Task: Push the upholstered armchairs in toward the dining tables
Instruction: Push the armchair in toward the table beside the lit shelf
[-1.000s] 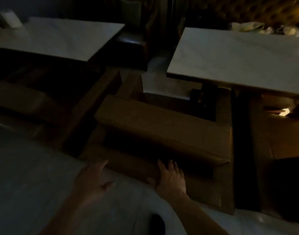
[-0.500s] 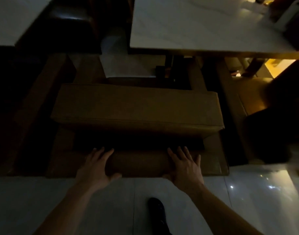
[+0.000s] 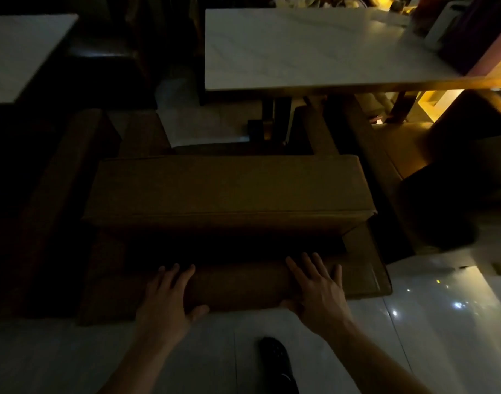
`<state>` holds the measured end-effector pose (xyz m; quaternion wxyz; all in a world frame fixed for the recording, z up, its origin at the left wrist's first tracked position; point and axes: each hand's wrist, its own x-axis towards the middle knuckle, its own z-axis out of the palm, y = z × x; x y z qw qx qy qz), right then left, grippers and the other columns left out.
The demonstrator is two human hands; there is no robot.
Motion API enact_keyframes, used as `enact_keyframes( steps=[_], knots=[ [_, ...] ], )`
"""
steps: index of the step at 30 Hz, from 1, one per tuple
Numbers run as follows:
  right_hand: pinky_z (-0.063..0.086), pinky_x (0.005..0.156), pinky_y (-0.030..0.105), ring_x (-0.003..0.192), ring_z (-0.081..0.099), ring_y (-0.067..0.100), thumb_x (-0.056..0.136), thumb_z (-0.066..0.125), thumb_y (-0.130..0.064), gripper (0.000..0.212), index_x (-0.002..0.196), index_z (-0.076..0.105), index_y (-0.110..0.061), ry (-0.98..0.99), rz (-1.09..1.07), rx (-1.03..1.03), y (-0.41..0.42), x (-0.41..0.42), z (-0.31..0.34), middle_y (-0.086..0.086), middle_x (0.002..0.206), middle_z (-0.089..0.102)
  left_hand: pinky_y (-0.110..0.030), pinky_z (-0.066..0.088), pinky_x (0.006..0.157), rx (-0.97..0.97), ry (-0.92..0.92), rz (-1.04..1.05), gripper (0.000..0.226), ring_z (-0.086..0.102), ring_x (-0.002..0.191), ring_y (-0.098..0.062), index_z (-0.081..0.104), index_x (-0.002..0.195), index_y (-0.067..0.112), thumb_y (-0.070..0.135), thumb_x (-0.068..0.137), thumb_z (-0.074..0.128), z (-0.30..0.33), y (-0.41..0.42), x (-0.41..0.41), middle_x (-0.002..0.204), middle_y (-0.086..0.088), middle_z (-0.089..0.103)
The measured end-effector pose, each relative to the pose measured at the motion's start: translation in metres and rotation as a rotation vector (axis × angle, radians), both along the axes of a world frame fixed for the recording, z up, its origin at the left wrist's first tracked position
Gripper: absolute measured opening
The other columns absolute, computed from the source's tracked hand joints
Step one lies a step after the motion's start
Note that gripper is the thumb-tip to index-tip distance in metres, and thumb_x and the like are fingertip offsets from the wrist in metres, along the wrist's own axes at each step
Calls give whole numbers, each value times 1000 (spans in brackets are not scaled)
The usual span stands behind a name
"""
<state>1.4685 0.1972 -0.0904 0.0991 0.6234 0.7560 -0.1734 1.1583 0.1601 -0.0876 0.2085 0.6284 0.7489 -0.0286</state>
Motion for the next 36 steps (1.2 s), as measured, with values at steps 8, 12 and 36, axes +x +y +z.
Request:
enact_keyframes(
  steps=[8,12,36],
  knots=[
    [-8,116,67,147,-28,28,83,41,-79,97,146,-26,-48,-27,-17,-73,-1,-2,-9,0,163,-24,-46,2,122,-3,7,-32,92,-25,142,-15,-21,140,51,75,83,47,-15,2,-4,158,13,-22],
    [-6,116,67,146,-30,27,82,41,-80,98,143,-30,-51,-34,3,-92,6,-1,-10,-1,162,-27,-45,-1,121,-13,-15,-34,97,-28,137,-14,-25,139,48,75,82,49,-17,8,-7,149,16,-29],
    [-3,117,67,152,-14,30,87,45,-73,92,155,-7,-40,8,12,96,96,-9,-19,6,167,-5,-52,23,118,172,-28,-15,88,7,150,-29,24,154,37,72,80,57,-25,94,-14,163,0,22]
  ],
)
